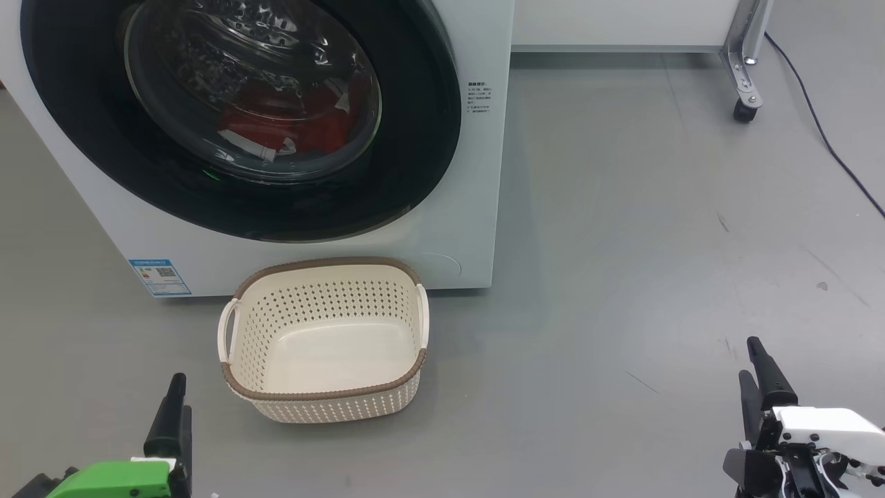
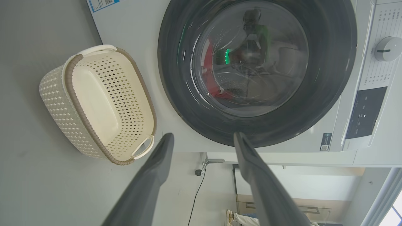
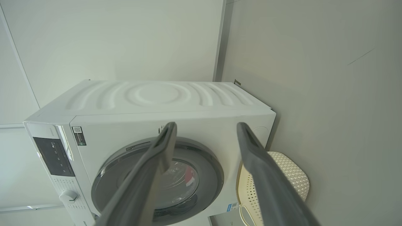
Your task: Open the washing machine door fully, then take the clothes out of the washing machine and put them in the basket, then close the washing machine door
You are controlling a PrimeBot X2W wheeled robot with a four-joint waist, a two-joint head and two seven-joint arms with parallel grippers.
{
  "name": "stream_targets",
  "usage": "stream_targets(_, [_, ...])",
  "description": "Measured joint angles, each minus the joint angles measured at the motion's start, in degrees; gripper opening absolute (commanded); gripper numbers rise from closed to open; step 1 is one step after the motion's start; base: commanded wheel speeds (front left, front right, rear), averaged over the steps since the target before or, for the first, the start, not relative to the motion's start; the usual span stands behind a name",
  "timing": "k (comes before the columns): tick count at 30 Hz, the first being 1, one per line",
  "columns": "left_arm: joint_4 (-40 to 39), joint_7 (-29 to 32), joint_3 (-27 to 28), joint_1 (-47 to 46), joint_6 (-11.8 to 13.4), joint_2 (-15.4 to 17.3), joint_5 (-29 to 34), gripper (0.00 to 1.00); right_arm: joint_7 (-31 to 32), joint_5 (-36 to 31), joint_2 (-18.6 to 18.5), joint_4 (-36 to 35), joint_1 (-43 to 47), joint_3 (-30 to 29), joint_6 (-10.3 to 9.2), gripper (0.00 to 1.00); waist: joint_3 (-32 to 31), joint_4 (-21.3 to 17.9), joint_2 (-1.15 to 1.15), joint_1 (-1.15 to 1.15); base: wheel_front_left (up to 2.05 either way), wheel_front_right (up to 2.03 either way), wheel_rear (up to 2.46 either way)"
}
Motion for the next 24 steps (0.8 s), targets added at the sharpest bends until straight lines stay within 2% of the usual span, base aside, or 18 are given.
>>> stream_targets(11, [-1.85, -1.82, 0.03, -1.04, 0.0, -0.12, 0.58, 1.0, -1.78, -2.9, 0.04, -2.26, -0.89, 0.51, 0.0, 1.0, 0.2, 0.12, 0.0, 0.0, 0.0, 0.0, 0.0])
stream_targets(12, [-3.8, -3.31, 0.13, -1.7, 0.0, -0.25, 2.94, 1.0, -3.32, -5.44, 0.11, -4.45, -2.3, 0.88, 0.0, 1.0, 0.16, 0.23, 0.0, 0.0, 0.0, 0.0, 0.0])
stream_targets(14, [-4.36, -3.39, 0.14, -2.27, 0.0, -0.29, 3.54, 1.0, -3.59, -7.25, 0.01, -4.44, -2.42, 0.86, 0.0, 1.0, 0.11, 0.24, 0.0, 0.0, 0.0, 0.0, 0.0])
stream_targets(21, [-6.32, -4.68, 0.23, -3.1, 0.0, -0.32, 4.49, 1.0, -4.79, -10.67, 0.09, -5.95, -3.65, 0.82, -0.54, 1.0, -0.08, 0.28, 0.0, 0.0, 0.0, 0.0, 0.0])
stream_targets(24, [-7.17, -5.22, 0.25, -3.33, 0.0, -0.29, 6.89, 1.0, -5.27, -12.28, 0.09, -6.9, -4.22, 0.77, -0.64, 1.0, -0.14, 0.29, 0.0, 0.0, 0.0, 0.0, 0.0])
